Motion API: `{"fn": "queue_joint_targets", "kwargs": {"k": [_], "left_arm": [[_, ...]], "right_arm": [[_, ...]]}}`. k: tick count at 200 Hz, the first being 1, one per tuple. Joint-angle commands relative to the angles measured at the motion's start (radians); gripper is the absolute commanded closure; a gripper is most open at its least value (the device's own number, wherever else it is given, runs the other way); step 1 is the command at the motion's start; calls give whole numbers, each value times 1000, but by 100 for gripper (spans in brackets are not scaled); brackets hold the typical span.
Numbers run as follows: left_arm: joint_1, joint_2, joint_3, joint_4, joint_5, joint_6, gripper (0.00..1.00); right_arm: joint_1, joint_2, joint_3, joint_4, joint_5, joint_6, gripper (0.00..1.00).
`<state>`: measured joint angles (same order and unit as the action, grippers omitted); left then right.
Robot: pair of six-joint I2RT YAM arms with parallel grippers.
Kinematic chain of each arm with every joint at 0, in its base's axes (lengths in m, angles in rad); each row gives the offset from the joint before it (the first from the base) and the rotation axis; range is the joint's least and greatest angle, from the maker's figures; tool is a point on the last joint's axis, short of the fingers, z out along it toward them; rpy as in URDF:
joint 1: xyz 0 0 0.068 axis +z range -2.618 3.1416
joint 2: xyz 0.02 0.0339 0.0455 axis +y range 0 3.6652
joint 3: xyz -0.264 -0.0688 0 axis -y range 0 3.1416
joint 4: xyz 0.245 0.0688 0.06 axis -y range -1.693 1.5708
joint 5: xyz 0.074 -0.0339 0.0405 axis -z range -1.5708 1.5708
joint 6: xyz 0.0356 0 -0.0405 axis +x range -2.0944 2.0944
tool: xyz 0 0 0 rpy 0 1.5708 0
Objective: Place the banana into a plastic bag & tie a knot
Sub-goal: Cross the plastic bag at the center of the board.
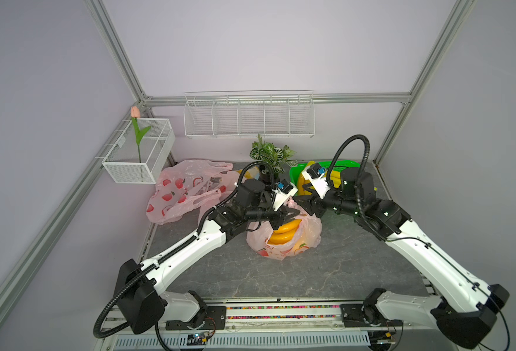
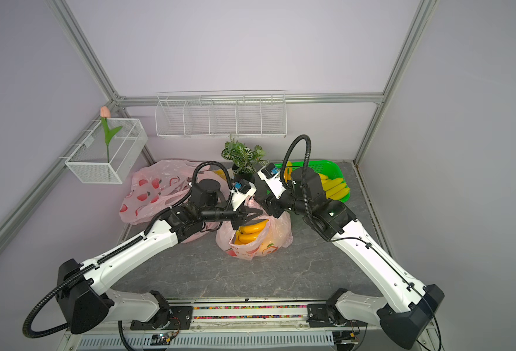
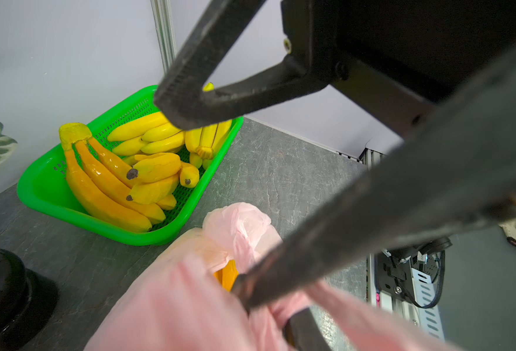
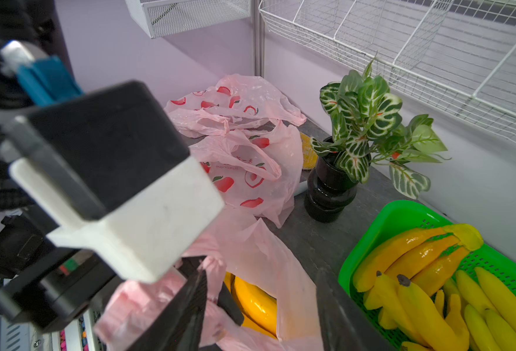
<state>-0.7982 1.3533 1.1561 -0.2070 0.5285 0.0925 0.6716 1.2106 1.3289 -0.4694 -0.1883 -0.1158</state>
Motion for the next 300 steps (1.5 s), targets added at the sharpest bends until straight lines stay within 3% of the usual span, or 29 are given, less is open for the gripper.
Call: {"fn": "queue_joint_targets", "kwargs": {"k": [1,41,94,128,155,198,238,266,300], "left_arm": [[4,-17,-12,15,40,41,79],[4,-11,-10,11,60,47,81],[5,-11,-11,5,46,40,81],[4,-18,-6,3,-10,23,83],[4,-41,-26,32,-103,-26,84],[5,-56,-53,77,-147,-41,84],[6,-46,-55,90,-172,-57,88],[7,-38,-52,98,-160,-63,88],[5,-25,-55,63,-56,21,77]], "right_arm": [[21,14,-4,2,-54,-26,37],[28,53,7,24,-66,-7,39],[27,42,-10,70,-49,15,75],[26,2,-46,117,100,84,93],[26,-48,-108,171,193,150,93],[29,-113,-179,235,345,240,93],[35,-132,-189,238,346,245,93],[49,-118,-211,234,379,270,93],[55,-110,-236,265,393,327,93]]}}
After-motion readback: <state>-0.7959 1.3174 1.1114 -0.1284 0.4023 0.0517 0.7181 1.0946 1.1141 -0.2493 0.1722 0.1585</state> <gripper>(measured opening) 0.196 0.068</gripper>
